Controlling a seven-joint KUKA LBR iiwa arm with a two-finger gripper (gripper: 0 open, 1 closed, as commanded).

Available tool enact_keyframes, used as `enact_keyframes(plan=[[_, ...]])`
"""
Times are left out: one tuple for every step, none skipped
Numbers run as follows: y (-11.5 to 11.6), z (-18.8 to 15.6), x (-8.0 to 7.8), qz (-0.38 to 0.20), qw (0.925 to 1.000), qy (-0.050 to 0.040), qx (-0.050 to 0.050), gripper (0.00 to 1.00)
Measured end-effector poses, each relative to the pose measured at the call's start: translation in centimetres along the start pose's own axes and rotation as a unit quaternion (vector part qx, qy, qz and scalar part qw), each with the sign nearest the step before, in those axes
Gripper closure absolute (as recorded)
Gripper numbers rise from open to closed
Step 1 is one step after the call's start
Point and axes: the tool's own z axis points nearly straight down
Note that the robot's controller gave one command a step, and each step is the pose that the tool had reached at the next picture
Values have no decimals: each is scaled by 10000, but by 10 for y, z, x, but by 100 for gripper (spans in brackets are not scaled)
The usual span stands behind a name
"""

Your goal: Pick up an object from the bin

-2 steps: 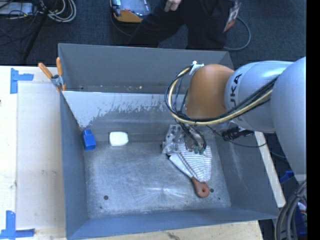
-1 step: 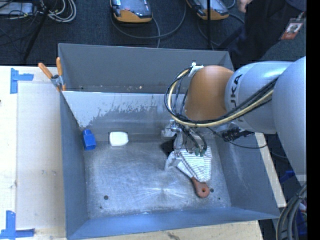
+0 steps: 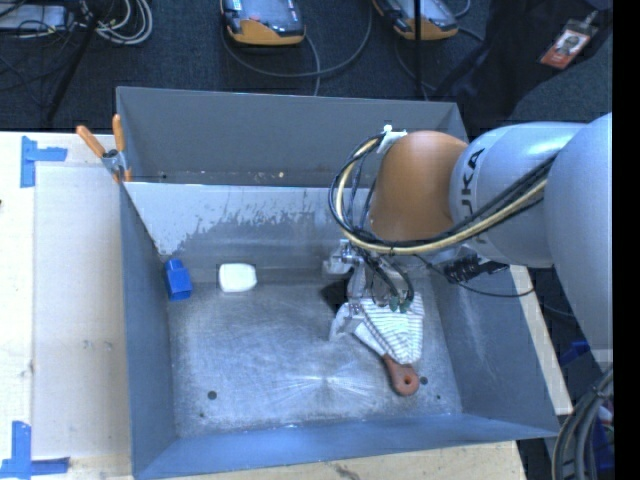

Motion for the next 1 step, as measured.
enact_keyframes(plan=[[-31,-6,3,232,9997,3,-8,0]])
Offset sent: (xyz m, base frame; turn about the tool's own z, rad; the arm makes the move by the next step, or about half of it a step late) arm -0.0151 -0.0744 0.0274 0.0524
